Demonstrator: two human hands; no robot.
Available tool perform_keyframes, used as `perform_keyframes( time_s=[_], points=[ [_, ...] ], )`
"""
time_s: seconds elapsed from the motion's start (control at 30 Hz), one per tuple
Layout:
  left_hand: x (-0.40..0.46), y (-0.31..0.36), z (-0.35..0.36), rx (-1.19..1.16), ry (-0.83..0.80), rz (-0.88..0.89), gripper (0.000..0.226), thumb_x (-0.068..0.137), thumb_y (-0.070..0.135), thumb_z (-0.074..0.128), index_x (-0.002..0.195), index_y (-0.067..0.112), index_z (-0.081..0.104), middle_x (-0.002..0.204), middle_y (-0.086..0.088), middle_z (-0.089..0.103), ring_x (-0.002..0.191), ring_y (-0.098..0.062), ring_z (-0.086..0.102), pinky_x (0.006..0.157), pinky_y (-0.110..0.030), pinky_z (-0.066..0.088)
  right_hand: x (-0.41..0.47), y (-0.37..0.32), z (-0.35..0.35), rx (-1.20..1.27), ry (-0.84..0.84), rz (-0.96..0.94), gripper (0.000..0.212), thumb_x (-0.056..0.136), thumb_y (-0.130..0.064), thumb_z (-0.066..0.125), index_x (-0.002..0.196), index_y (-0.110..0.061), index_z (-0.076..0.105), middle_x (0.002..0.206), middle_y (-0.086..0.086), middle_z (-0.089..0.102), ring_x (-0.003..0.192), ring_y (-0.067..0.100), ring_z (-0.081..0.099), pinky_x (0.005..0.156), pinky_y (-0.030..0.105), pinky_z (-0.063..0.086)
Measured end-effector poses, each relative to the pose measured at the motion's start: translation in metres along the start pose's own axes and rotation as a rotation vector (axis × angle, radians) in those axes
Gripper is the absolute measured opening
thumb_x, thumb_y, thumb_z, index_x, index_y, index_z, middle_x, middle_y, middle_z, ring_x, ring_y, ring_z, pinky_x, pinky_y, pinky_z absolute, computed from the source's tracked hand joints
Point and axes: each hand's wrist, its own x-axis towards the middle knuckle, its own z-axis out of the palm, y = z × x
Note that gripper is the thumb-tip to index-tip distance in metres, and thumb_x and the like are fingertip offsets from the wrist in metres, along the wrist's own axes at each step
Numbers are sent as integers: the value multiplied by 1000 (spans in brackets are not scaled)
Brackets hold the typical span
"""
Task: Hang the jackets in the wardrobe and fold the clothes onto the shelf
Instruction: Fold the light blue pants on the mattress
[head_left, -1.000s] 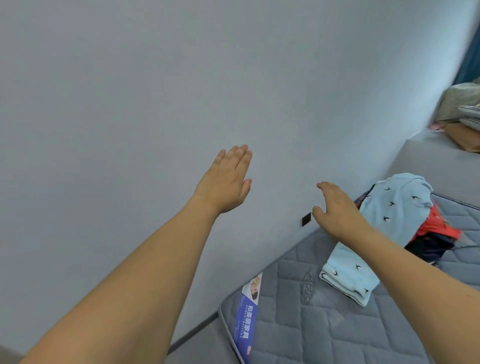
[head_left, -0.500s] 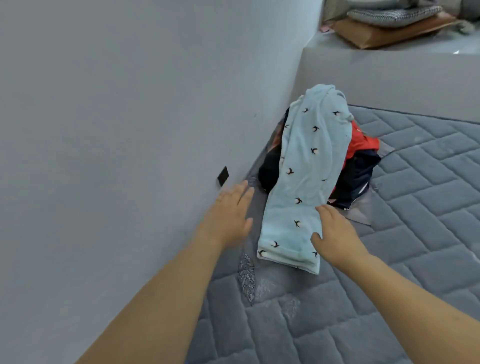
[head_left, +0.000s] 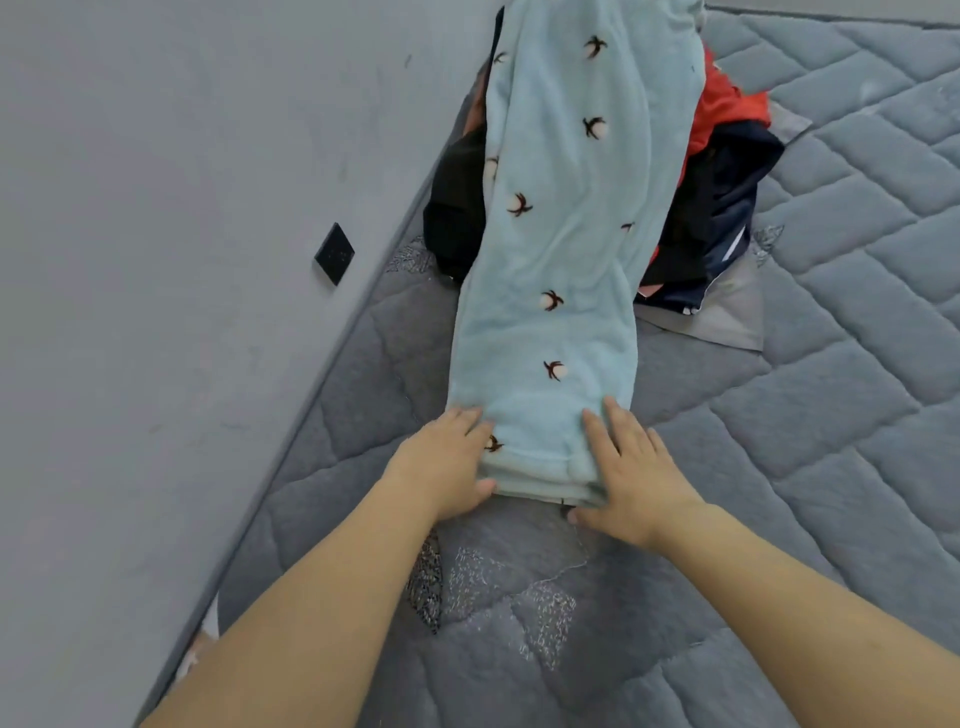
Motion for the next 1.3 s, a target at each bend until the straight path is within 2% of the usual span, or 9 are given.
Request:
perform_keyframes(
  time_s=[0.1,0.3,0.53,0.67,0.83,0.97,1.1,1.17,1.3],
  points=[
    [12,-3,10,-75,-5,-19,67,98,37,49,155,16,21,164,-2,16,149,-19,12,118,-36,28,16,6,-1,93,-17,22,112,82,-72,55,155,-17,-10,162,9,-16,151,27,-2,123,38,6],
    [28,0,22,-150,53,-32,49,96,26,47,144,14,38,155,-2,28,141,-18,24,110,-30,33,40,14,-14,36,33,13,74,90,-52,56,149,-18,27,157,5,20,137,28,36,105,38,41],
    [21,-6,37,-474,180,-73,50,92,11,60,141,18,49,158,5,31,148,-15,19,115,-26,23,45,13,-14,-92,-47,9,72,97,-46,48,154,-16,17,159,9,11,140,27,28,107,37,39],
    [18,1,51,-660,276,-170,53,88,-2,57,137,20,54,158,7,33,149,-12,17,109,-15,13,44,10,-11,-97,-40,31,63,99,-29,43,155,-15,18,160,9,14,139,27,29,107,36,38],
    [14,25,59,-852,440,-302,68,84,-12,52,143,20,43,158,3,27,147,-18,17,120,-26,11,30,11,-15,285,103,132,49,93,-6,37,138,-22,51,154,-4,39,126,31,50,95,42,46],
    [5,45,65,-933,580,-539,75,82,-10,46,146,26,39,147,2,30,128,-19,27,105,-25,24,8,13,-1,418,176,213,62,89,0,37,144,-26,45,153,-4,41,130,26,47,99,39,45],
    [-9,58,66,-776,458,-467,62,87,-6,44,142,22,51,126,-7,48,118,-26,41,101,-31,37,-27,26,16,123,202,167,44,88,0,46,128,-16,53,128,1,58,106,24,58,76,33,50],
    [-24,74,66,-736,384,-438,55,88,-1,48,138,20,55,125,-9,54,120,-29,47,103,-36,39,-48,32,23,-75,177,132,31,90,-4,47,118,-16,53,117,-1,57,96,21,57,67,28,41],
    [-76,134,70,-795,121,-396,38,86,9,52,120,18,68,120,-10,66,113,-28,60,95,-32,47,-103,45,27,-382,-106,124,30,95,-6,43,118,-15,61,125,4,58,111,24,58,82,32,45]
  ],
)
